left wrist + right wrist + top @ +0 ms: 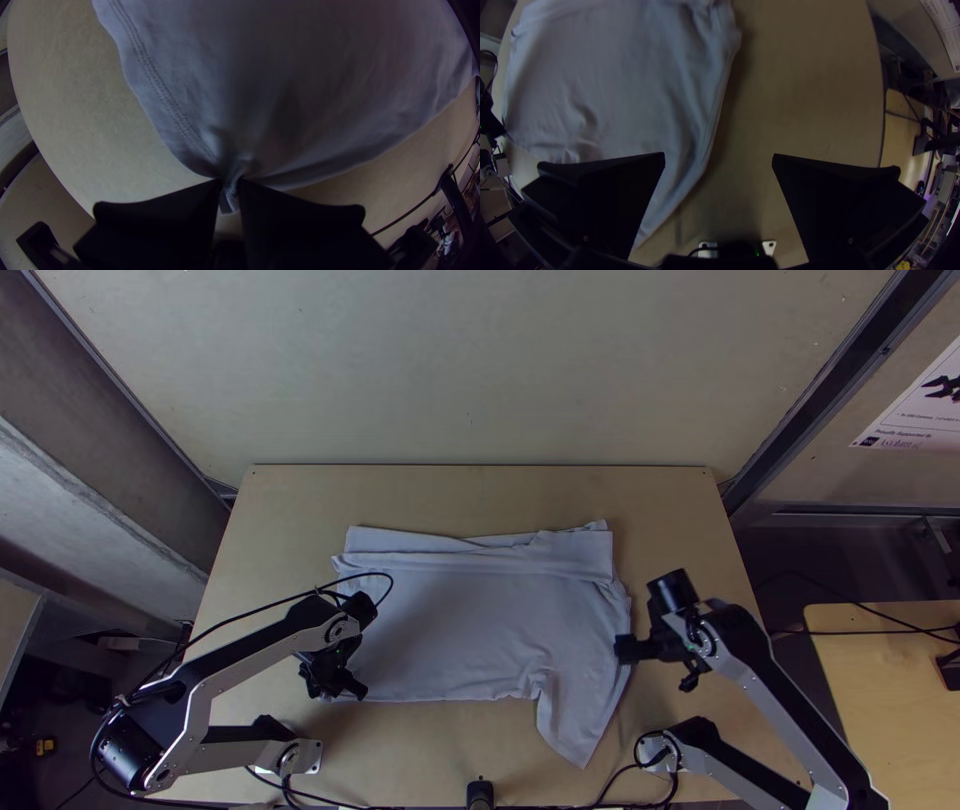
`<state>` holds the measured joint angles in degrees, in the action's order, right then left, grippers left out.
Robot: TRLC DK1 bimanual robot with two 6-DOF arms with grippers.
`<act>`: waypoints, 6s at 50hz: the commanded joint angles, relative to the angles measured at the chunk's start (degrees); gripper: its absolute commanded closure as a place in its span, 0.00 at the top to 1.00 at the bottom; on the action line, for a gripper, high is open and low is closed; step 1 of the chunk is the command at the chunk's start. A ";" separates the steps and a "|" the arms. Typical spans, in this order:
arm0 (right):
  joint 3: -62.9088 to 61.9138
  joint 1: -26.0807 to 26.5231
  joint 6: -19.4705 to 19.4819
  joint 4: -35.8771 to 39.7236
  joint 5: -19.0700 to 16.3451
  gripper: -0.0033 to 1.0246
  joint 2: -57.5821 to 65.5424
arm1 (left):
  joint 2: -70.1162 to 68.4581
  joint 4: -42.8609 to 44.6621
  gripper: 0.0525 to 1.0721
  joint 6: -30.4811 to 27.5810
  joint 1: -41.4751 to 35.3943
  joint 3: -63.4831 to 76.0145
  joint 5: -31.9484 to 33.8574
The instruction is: Fold the t-shirt
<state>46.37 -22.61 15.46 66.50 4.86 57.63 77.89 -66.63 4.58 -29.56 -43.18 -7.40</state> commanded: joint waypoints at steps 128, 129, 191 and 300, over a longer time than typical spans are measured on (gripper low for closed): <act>39.85 14.88 2.55 1.26 -11.63 0.03 41.87 | 11.50 8.62 0.03 -11.70 22.71 -35.92 1.51; 40.55 14.96 2.55 1.09 -11.63 0.03 42.75 | 12.46 8.89 0.03 -11.96 23.06 -36.63 1.51; 63.05 23.14 4.75 -6.47 -7.41 0.96 45.47 | 31.10 15.92 0.96 -6.95 39.23 -43.22 34.21; 31.06 20.85 8.09 -12.89 -8.38 0.96 25.78 | 24.42 11.44 0.03 -23.91 39.76 -51.92 -11.50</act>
<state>79.31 -2.50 22.48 54.43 -2.90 85.27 105.01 -52.80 -13.76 8.91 -91.39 -16.56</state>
